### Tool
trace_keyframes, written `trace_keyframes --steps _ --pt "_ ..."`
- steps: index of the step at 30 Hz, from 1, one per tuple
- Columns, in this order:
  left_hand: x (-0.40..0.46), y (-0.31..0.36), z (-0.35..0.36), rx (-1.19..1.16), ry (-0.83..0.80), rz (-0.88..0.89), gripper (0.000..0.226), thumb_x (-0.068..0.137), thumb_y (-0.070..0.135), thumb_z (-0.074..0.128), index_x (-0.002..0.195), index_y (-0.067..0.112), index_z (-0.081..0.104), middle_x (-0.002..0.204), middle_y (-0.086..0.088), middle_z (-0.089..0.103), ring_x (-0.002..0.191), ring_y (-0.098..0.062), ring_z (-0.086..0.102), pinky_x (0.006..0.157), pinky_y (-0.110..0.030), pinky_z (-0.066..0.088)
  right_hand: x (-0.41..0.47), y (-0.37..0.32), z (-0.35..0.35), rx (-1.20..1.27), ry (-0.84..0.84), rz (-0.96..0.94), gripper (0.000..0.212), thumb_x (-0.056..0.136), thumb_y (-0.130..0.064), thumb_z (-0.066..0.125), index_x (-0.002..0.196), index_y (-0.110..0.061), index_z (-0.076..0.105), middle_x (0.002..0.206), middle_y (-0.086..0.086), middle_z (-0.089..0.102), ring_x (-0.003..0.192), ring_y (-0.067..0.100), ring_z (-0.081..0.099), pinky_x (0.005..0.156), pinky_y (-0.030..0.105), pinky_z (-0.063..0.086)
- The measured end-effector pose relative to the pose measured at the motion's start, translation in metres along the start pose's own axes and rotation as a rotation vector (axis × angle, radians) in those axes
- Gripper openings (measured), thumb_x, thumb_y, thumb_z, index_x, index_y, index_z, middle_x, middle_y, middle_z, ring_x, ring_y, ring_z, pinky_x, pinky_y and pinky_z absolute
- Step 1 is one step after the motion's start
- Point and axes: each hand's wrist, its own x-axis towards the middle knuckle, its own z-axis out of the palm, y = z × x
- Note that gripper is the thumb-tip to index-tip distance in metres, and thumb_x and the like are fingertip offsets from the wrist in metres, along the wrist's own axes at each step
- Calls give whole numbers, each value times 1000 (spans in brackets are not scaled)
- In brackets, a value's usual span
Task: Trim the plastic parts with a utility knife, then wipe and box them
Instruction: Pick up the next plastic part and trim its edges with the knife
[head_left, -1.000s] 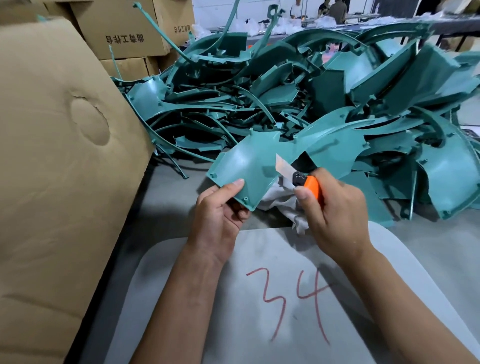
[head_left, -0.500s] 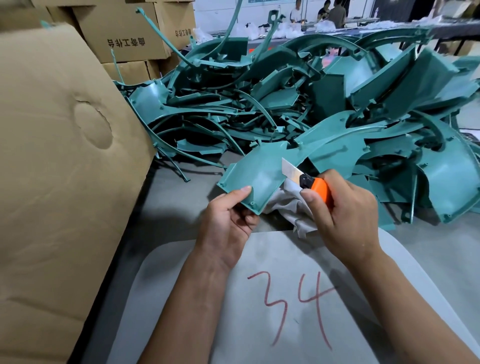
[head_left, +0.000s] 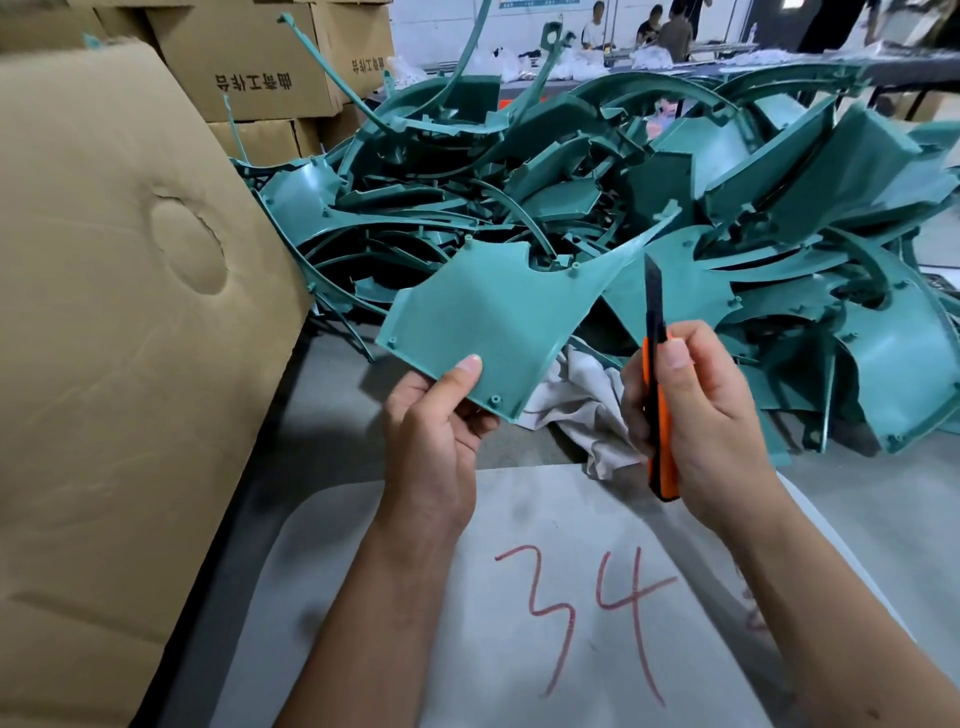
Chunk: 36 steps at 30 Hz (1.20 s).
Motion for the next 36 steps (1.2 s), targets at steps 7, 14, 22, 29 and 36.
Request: trace_keyframes --steps 7,14,22,29,36 --pt "-5 0 4 67 -56 7 28 80 13 64 97 28 81 104 -4 77 88 -23 68 77 -41 45 -2 -3 1 139 -38 26 54 106 -54 43 105 -2 56 77 22 55 56 23 46 46 31 50" --pt "-9 2 7 64 -112 -15 29 80 13 64 94 32 82 100 1 77 86 -17 71 72 -35 47 -2 -2 1 -27 -30 -4 58 109 -53 34 96 -2 58 67 12 55 55 23 47 51 32 43" --pt "-9 -1 6 45 -140 -38 30 81 13 64 96 32 82 100 2 78 84 -14 72 67 -31 52 -6 -8 4 -160 -46 -8 50 110 -45 31 84 -11 56 67 9 55 59 28 47 58 43 42" --pt "-7 -2 5 -1 -131 -48 30 82 12 63 97 30 83 104 0 78 87 -15 74 68 -29 56 -5 -5 2 -229 -63 -62 49 113 -37 33 80 -4 51 65 11 56 50 21 55 50 26 44" --pt "-6 -2 3 -69 -113 -71 29 84 6 61 107 13 78 110 -7 77 90 -17 76 64 -26 59 -1 -2 -5 -300 -98 -92 45 112 -33 34 73 -19 51 62 3 53 55 11 49 56 23 38"
